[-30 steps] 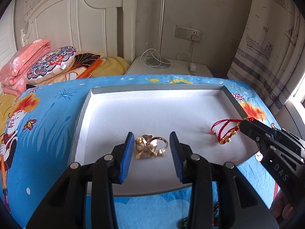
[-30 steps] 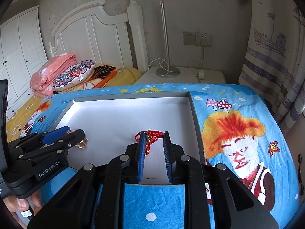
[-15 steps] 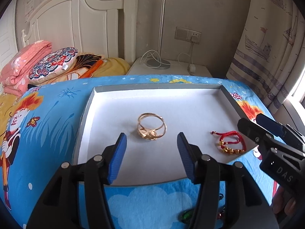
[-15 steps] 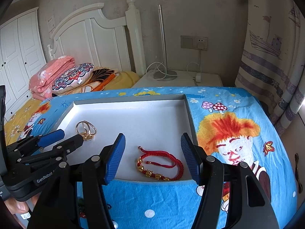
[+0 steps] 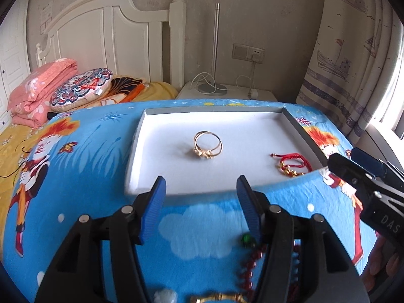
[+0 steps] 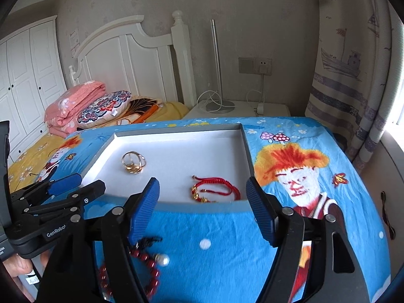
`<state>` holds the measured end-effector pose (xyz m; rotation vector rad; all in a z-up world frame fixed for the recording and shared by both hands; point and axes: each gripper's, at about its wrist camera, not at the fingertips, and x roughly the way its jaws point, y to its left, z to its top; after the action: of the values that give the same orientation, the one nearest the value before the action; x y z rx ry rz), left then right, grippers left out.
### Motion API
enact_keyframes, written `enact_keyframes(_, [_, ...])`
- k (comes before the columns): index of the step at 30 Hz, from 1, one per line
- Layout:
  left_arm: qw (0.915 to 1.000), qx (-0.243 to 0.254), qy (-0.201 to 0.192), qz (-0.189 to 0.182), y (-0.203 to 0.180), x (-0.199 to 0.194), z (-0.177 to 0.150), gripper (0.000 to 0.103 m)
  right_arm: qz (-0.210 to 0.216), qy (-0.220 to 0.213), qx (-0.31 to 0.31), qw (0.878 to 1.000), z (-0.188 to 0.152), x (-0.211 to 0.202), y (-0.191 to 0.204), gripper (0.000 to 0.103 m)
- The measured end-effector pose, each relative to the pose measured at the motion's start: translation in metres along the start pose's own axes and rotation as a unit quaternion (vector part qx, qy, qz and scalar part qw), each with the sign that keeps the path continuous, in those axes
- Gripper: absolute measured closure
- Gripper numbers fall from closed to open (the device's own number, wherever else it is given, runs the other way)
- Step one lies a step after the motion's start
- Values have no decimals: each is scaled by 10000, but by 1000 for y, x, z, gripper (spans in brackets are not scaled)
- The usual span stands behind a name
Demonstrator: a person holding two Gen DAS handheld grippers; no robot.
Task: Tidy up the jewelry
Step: 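Open the left gripper to drop the ring while the right gripper releases the bracelet, then withdraw both open grippers from the tray back toward the jewelry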
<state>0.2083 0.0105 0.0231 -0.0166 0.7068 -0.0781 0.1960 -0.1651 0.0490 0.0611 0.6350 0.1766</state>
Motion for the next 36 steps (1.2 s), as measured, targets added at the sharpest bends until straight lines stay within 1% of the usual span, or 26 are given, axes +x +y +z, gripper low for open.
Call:
enact_keyframes(6, [9997, 42, -217, 83, 0, -30, -11, 46, -12, -149, 66, 9999, -18, -33, 1, 35])
enact_keyframes(9, [9993, 68, -347, 71, 1, -49, -20, 44, 23, -172, 23, 9998, -27, -46, 5, 33])
enact_keyframes(12, [9991, 54, -411, 74, 1, -61, -28, 43, 42, -241, 26, 9997, -38, -62, 6, 30])
enact_keyframes(15, [9989, 67, -467, 33, 1, -74, -38, 43, -3, -309, 78, 9995, -47, -74, 4, 29])
enact_keyframes(21, [9986, -13, -525, 73, 13, -92, -57, 43, -66, -260, 70, 9996, -66, -89, 4, 29])
enact_keyframes(27, [9987, -87, -493, 102, 21, -102, -80, 44, -159, -199, 79, 9996, -81, -96, 1, 29])
enact_keyframes(36, [9990, 65, -431, 55, 16, -112, -110, 44, -66, -163, 121, 9998, -100, -110, 2, 28])
